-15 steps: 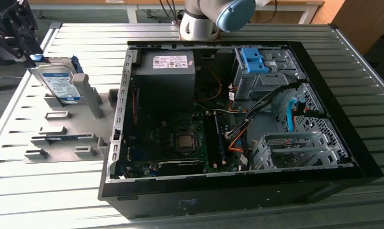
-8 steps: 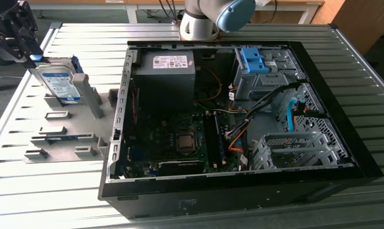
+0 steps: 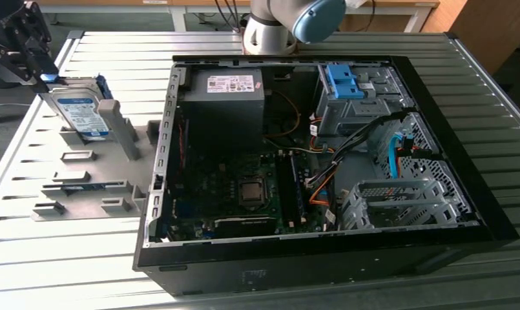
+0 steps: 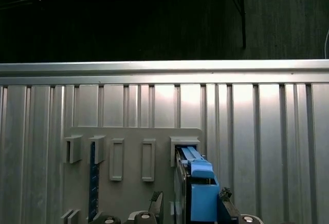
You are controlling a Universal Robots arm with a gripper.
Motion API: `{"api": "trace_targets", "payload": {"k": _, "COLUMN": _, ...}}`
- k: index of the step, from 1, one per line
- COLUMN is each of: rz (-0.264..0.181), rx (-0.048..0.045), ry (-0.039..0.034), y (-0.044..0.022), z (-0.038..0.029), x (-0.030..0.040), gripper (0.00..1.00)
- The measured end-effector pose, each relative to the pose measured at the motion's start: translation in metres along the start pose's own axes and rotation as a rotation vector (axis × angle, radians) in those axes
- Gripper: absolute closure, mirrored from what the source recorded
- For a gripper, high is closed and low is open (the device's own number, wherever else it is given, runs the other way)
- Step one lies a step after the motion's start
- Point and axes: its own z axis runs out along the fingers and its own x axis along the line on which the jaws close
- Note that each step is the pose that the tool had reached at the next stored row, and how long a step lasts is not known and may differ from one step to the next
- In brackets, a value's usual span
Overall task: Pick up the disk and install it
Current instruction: 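Pick up the disk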
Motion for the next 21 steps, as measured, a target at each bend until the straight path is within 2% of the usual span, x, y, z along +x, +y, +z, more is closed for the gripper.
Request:
{"api": "trace_targets", "payload": {"k": 3, "rz": 0.0, "rx": 0.0006, "ry": 0.0007, "y": 0.0001, "z": -0.0035, "x": -0.0011, "gripper": 0.48}}
{"api": "trace_targets", "payload": {"k": 8, "rz": 0.0, "rx": 0.0042, "ry": 0.0061, "y": 0.0012, "z": -0.0042, "x": -0.006, "gripper": 0.48}}
{"api": "trace_targets", "payload": {"k": 13, "rz": 0.0, "rx": 0.0089, "ry": 0.0072, "y": 0.0061, "z": -0.0015, "x": -0.0071, "gripper": 0.48}}
{"api": "trace_targets", "payload": {"k": 17, "rz": -0.001, "rx": 0.022, "ry": 0.0162, "y": 0.0082, "z": 0.0009, "x": -0.007, "gripper": 0.48}}
{"api": "trace_targets", "payload": {"k": 21, "rz": -0.001, "rx": 0.0234, "ry": 0.0164, "y": 0.0087, "z": 0.0046, "x": -0.007, "gripper": 0.48}}
